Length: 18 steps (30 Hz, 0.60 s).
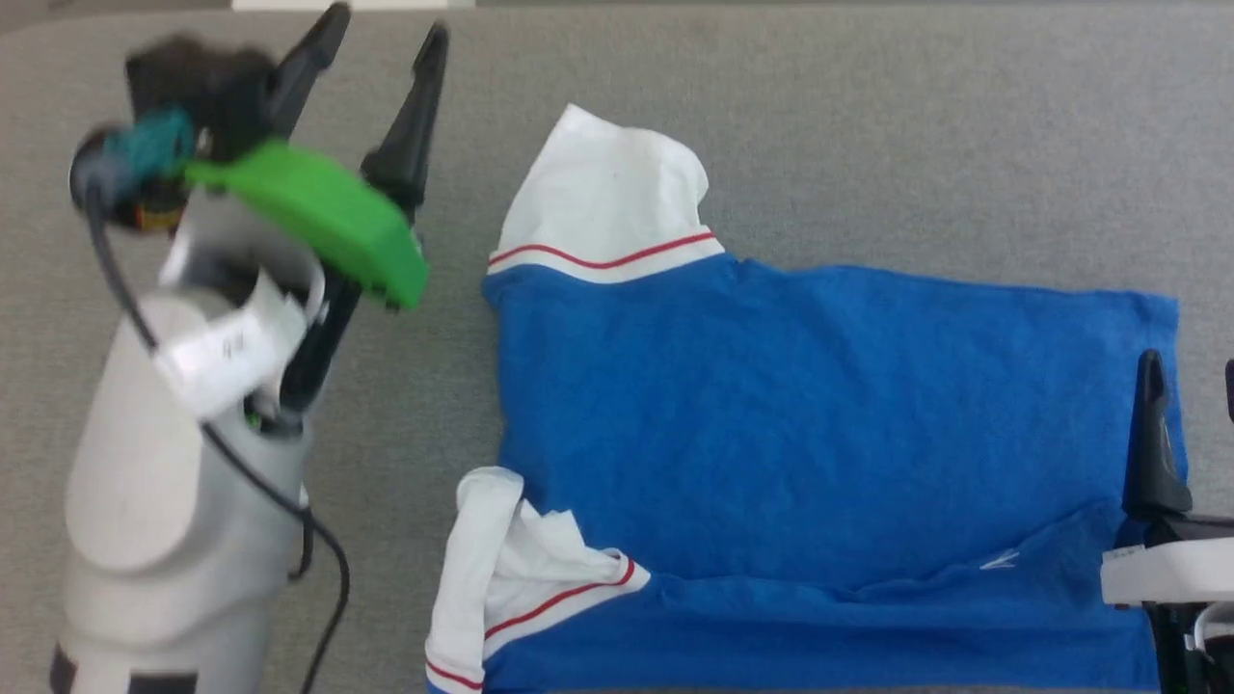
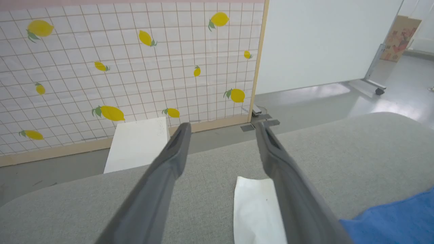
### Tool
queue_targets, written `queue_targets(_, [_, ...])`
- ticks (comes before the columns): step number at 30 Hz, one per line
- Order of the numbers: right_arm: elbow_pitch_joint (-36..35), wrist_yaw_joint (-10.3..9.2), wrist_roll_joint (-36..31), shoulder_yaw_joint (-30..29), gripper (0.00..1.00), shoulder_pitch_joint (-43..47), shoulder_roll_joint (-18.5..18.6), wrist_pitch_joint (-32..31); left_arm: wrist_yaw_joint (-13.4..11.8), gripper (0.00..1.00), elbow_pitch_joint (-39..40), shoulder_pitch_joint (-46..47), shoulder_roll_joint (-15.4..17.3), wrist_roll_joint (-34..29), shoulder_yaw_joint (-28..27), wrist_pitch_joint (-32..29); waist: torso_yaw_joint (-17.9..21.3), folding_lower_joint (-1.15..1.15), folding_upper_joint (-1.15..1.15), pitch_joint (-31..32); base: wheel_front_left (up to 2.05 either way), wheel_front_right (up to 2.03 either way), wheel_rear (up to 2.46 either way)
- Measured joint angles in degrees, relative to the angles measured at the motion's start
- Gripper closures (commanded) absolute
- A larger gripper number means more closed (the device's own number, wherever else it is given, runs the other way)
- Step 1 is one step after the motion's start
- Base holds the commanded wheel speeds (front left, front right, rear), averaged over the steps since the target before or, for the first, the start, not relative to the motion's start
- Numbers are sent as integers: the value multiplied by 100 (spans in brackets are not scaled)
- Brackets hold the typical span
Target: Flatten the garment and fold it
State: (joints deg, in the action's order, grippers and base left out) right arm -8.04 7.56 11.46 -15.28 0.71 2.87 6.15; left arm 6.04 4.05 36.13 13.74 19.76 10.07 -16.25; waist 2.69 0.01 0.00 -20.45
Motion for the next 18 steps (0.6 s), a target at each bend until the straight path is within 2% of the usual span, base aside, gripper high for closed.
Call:
queue_targets(5, [126, 0, 23, 107, 0, -188, 0, 44, 98, 0, -644, 970, 179, 267, 452, -832, 119, 0, 0, -386, 0, 0, 0])
queue_targets(10, [367, 0, 73, 240, 0, -320, -1, 123, 102, 0, -1362, 1370, 304, 771, 826, -2049, 292, 1, 0, -697, 0, 0, 0])
queue_targets(13, [456, 0, 82, 293, 0, -399, -1, 168, 104, 0, -1590, 1511, 379, 903, 944, -2504, 410, 0, 0, -835, 0, 0, 0])
queue_targets(18, [547, 0, 120, 347, 0, -490, 1, 196, 103, 0, -1763, 1759, 387, 1067, 1014, -2859, 581, 0, 0, -1053, 0, 0, 0])
